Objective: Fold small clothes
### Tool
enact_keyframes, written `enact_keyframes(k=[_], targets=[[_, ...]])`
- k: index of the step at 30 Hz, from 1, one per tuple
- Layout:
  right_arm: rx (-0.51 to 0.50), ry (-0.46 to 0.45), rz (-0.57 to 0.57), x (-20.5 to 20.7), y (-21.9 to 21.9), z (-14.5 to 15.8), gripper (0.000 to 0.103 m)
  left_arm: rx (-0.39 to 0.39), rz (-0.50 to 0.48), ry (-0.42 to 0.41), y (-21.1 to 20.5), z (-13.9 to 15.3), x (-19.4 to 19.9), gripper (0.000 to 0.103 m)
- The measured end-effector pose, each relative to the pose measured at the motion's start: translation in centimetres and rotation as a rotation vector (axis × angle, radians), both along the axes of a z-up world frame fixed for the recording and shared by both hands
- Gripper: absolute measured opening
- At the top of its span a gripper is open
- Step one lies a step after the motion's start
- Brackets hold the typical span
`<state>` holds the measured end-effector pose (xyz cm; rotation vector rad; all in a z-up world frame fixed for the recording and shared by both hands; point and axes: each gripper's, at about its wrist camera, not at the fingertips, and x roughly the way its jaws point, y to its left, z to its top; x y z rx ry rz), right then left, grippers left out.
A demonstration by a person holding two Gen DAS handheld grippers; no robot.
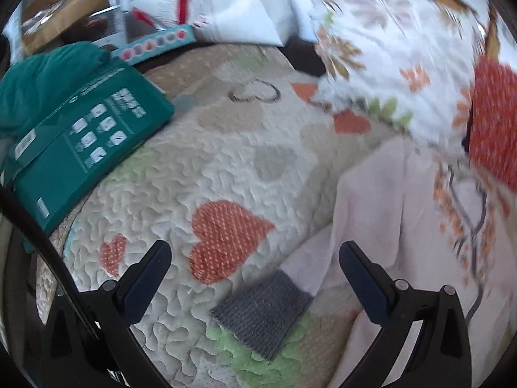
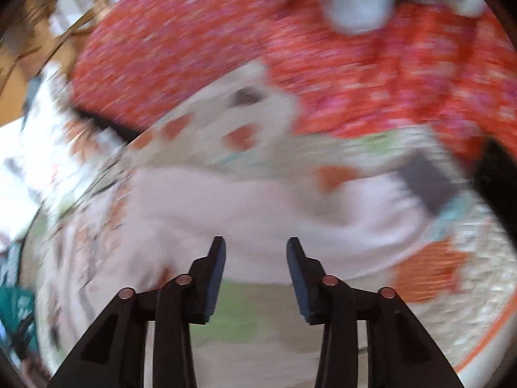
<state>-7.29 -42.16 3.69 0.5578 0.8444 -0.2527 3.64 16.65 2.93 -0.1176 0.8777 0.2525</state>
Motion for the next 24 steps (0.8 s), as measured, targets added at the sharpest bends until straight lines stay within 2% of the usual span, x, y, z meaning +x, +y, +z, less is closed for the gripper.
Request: enact_keyframes(k=[2, 4, 5, 6, 7, 8, 9, 10, 11, 14, 17, 19, 21, 22, 23, 24], targets=[[0.015, 0.006, 0.086, 2.1, 2.4, -0.5, 0.048, 0.022, -0.043, 0.028, -0.8, -0.8, 0.4, 0.103], [-0.021, 0.025, 0.146, 3.3, 4.5, -1.4, 0.048, 0.044, -0.081, 0.075, -1.5, -2.2, 1.3, 0.102], [-0.044, 0.041, 0.170, 3.8, 5.5, -2.0, 0.048, 0.061, -0.096, 0.106, -1.7, -3.0, 1.9, 0.098], [-0.063, 0.062, 0.198, 4.3, 6.5, -2.5, 0.048, 0.077, -0.107, 0.135, -1.8, -3.7, 2.5, 0.075], [-0.072, 0.075, 0.217, 4.4, 7.1, -2.9, 0.048, 0.090, -0.117, 0.175, -1.9, -4.5, 3.1, 0.033], [-0.086, 0.088, 0.242, 4.6, 7.8, -3.3, 0.048, 0.055, -0.136, 0.206, -1.6, -5.2, 3.7, 0.023], [-0.110, 0.102, 0.264, 4.8, 8.3, -3.7, 0.048, 0.022, -0.128, 0.187, -1.2, -5.0, 3.9, 0.019], [-0.134, 0.116, 0.277, 4.8, 8.3, -4.0, 0.048, 0.007, -0.105, 0.172, -0.7, -4.5, 4.1, 0.009], [-0.162, 0.128, 0.285, 5.0, 8.5, -4.2, 0.048, 0.033, -0.052, 0.145, 0.1, -3.6, 4.5, 0.006], [-0.199, 0.131, 0.292, 5.0, 8.5, -4.3, 0.048, 0.194, 0.130, 0.051, 3.0, -1.1, 5.6, 0.006], [-0.199, 0.134, 0.287, 5.3, 8.5, -4.5, 0.048, 0.215, 0.288, 0.020, 7.1, 0.2, 6.7, 0.006], [-0.204, 0.149, 0.289, 5.6, 8.6, -4.9, 0.048, 0.179, 0.354, 0.031, 9.2, 0.3, 6.7, 0.010], [-0.206, 0.162, 0.299, 5.9, 8.8, -5.4, 0.048, 0.049, 0.312, 0.034, 10.2, 0.0, 6.1, 0.018], [-0.210, 0.169, 0.305, 6.1, 9.0, -5.7, 0.048, -0.007, 0.261, 0.038, 10.1, -0.2, 5.9, 0.026], [-0.216, 0.174, 0.311, 6.3, 9.1, -5.9, 0.048, -0.056, 0.185, 0.045, 9.6, -0.4, 5.6, 0.030], [-0.222, 0.178, 0.320, 6.6, 9.4, -6.0, 0.048, -0.073, 0.136, 0.046, 9.0, -0.6, 5.4, 0.038]])
